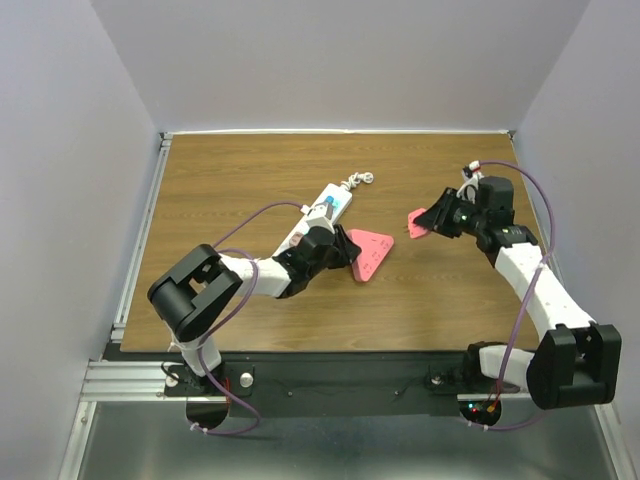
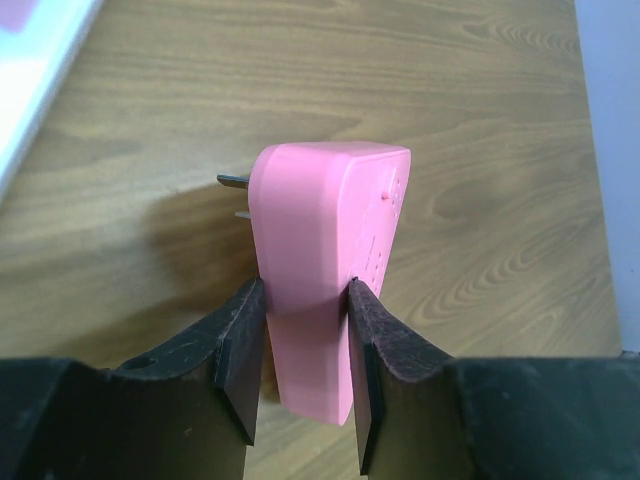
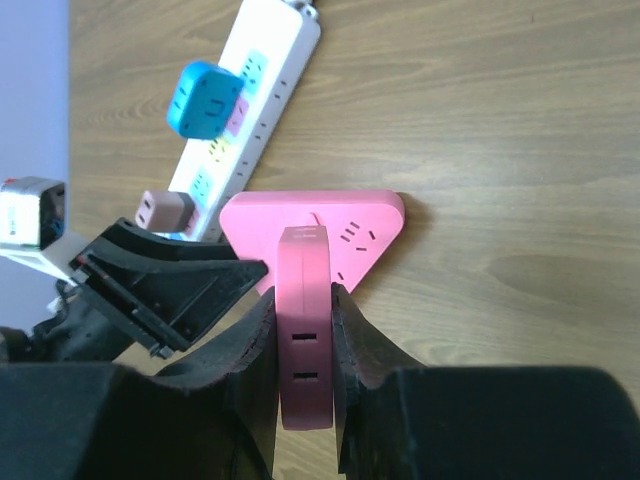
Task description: Insert the plug
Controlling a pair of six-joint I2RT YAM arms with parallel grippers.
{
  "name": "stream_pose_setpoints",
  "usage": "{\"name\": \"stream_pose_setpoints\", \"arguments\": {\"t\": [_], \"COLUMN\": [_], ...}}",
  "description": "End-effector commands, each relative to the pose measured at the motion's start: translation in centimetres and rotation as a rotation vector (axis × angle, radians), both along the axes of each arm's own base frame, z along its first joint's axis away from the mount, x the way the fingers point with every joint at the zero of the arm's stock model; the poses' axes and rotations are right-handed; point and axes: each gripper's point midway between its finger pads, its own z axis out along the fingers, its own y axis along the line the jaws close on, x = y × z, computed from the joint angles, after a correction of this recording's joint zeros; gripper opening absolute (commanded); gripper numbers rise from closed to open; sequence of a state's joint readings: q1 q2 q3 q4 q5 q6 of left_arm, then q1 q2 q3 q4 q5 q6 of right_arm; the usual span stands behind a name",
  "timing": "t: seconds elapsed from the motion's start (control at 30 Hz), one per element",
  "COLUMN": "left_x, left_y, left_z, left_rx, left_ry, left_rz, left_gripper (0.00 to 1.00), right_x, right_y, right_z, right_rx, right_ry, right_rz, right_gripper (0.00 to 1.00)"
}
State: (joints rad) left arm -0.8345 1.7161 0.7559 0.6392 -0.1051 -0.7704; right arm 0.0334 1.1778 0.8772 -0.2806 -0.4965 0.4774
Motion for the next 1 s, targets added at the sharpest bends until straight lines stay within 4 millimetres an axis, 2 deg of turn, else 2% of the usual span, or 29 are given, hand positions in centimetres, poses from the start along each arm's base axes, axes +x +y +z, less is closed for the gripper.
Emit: {"name": "stream_pose_setpoints", "arguments": {"t": [0.0, 0.07, 0.1, 0.17, 0.27, 0.37, 0.43, 0.53, 0.57, 0.67, 0.8, 0.97], "left_x": [-2.5, -3.4, -3.7, -4.3, -4.7, -5.1, -5.6, -5.9, -5.6, -4.5, -2.5, -0.4], "left_y": [1.3, 1.1, 1.2, 1.2, 1.4, 1.6, 1.7, 1.9, 2.0, 2.5, 2.5, 1.6], "left_z": [-2.1, -2.3, -2.2, -2.0, -1.4, -1.0, -0.8, 0.8, 2.1, 4.0, 5.0, 4.5], "left_rx": [0.06, 0.067, 0.065, 0.064, 0.066, 0.077, 0.084, 0.078, 0.073, 0.099, 0.216, 0.283], "left_ry": [0.062, 0.07, 0.072, 0.073, 0.059, 0.051, 0.047, 0.001, -0.035, -0.109, -0.2, -0.228], "left_rz": [0.006, -0.007, -0.007, -0.018, -0.025, -0.035, -0.043, -0.043, -0.037, -0.006, -0.001, -0.05], "left_gripper": [0.25, 0.38, 0.49, 0.6, 0.66, 0.91, 0.92, 0.93, 0.93, 0.94, 0.97, 0.99], "right_x": [0.7, 0.3, 0.0, -0.9, -2.2, -3.1, -3.4, -3.3, -3.3, -2.8, -2.3, -1.1], "right_y": [0.2, 0.3, 0.4, 0.8, 1.4, 2.5, 2.9, 3.0, 3.1, 3.3, 5.0, 6.1], "right_z": [-0.4, -0.8, -1.1, -2.2, -3.8, -5.0, -5.2, -5.1, -4.9, -4.7, -4.6, -4.1], "right_rx": [-0.023, -0.024, -0.025, -0.023, -0.026, -0.042, -0.049, -0.063, -0.061, -0.069, -0.089, -0.11], "right_ry": [-0.032, -0.026, -0.019, 0.005, 0.046, 0.074, 0.078, 0.07, 0.065, 0.063, 0.069, 0.063], "right_rz": [-0.037, -0.038, -0.037, -0.03, -0.025, -0.016, -0.014, -0.038, -0.043, -0.055, -0.039, -0.065], "right_gripper": [0.0, 0.0, 0.0, 0.01, 0.0, 0.0, 0.01, 0.0, 0.0, 0.0, 0.01, 0.0]}}
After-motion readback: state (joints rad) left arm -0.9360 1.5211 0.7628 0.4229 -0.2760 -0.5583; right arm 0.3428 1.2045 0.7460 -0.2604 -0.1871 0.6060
